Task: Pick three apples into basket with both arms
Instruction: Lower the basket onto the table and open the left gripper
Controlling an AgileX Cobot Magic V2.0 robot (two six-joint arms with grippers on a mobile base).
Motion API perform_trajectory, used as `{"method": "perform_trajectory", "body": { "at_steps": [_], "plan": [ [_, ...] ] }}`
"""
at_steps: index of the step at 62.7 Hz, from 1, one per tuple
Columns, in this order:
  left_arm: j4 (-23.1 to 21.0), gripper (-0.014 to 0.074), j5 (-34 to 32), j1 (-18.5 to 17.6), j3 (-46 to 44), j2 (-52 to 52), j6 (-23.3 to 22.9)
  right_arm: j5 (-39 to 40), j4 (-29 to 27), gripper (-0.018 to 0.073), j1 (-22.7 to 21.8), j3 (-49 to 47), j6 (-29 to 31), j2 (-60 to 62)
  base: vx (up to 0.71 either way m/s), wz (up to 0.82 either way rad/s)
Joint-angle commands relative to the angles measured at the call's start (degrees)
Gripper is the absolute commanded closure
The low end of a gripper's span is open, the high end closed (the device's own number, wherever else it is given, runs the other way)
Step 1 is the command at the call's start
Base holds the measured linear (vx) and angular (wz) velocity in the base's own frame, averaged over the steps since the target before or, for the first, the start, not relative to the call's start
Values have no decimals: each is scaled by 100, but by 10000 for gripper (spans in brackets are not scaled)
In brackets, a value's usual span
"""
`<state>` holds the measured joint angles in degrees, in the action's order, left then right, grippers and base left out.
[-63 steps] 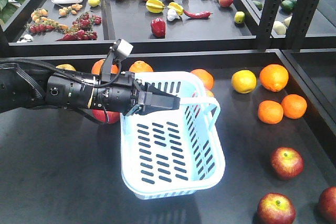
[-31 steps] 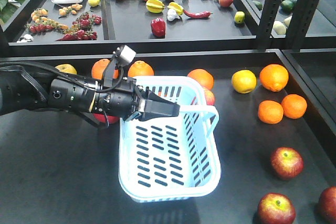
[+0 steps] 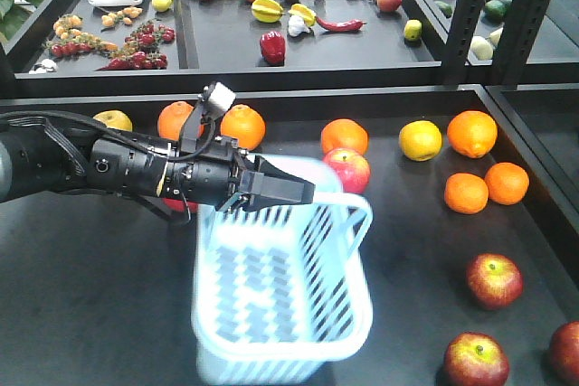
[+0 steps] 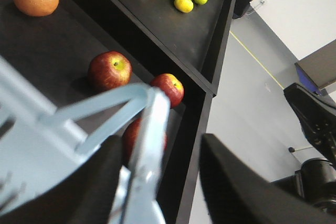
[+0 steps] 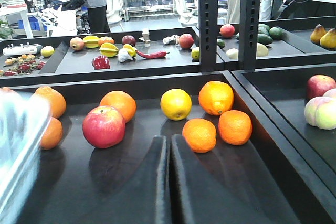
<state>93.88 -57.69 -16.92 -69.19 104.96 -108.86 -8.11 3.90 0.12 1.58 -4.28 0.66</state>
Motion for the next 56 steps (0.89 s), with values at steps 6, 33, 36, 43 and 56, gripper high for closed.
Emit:
{"method": "perform_trajectory", "body": {
  "at_steps": [6,33,36,43,56],
  "plan": [
    [-474,71,-295,-30,-187,-314,-14,413,14,564,-27,79,26,5,0,0],
    [-1131,52,-594,-30,-192,-346,-14,413,14,564,-27,79,26,5,0,0],
    [-1108,58,-594,-30,-192,-391,-14,413,14,564,-27,79,26,5,0,0],
    [-1103,101,-557,-24,-192,-597,-14,413,14,564,-27,79,26,5,0,0],
    [-953,370,-572,286,-192,-1313,-14,413,14,564,-27,79,26,5,0,0]
  ]
}}
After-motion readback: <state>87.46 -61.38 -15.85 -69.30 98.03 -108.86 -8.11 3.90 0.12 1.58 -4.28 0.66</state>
